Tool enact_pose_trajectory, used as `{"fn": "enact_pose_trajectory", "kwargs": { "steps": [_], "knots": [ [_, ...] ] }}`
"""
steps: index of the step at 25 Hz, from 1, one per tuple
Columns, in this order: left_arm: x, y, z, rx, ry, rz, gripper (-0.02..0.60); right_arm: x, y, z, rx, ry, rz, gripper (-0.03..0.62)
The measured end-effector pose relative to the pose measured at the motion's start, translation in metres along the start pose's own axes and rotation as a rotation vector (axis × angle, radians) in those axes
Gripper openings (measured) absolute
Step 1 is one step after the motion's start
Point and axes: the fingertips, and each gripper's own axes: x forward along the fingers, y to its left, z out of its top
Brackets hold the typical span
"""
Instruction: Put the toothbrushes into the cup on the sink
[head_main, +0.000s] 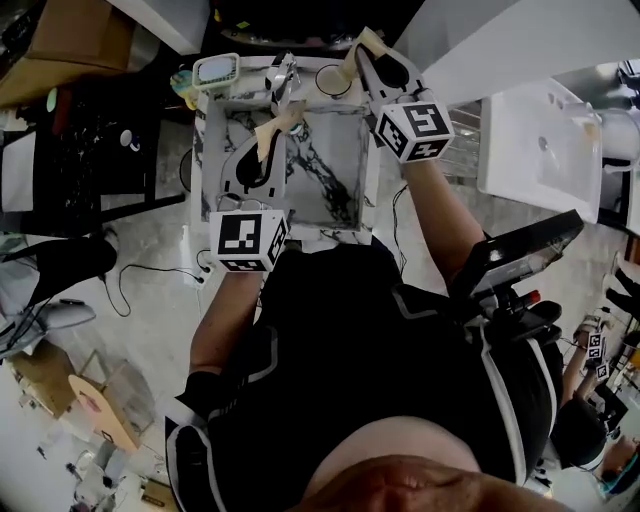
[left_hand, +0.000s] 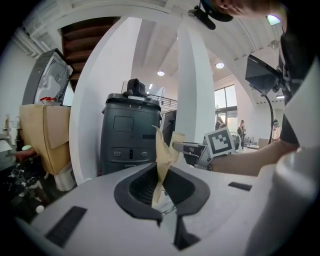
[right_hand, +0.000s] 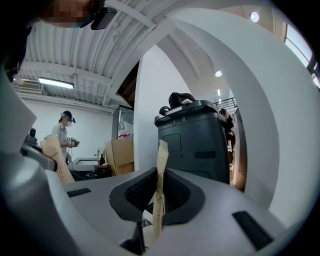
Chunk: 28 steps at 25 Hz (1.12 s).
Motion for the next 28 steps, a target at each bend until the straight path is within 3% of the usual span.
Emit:
{"fn": "enact_pose_trajectory", "kwargs": {
  "steps": [11,28],
  "knots": [
    [0.014,0.001,-0.028,-0.027,0.041,0.058,0.032,0.034,-0.002,-0.062,0.003,0.053,0.115,0.041],
    [0.002,-0.007,-0.042,-0.039,0.063,0.098,0.032,0.036,-0.003,-0.095,-0.048,0.076,0.125,0.041]
  ]
}}
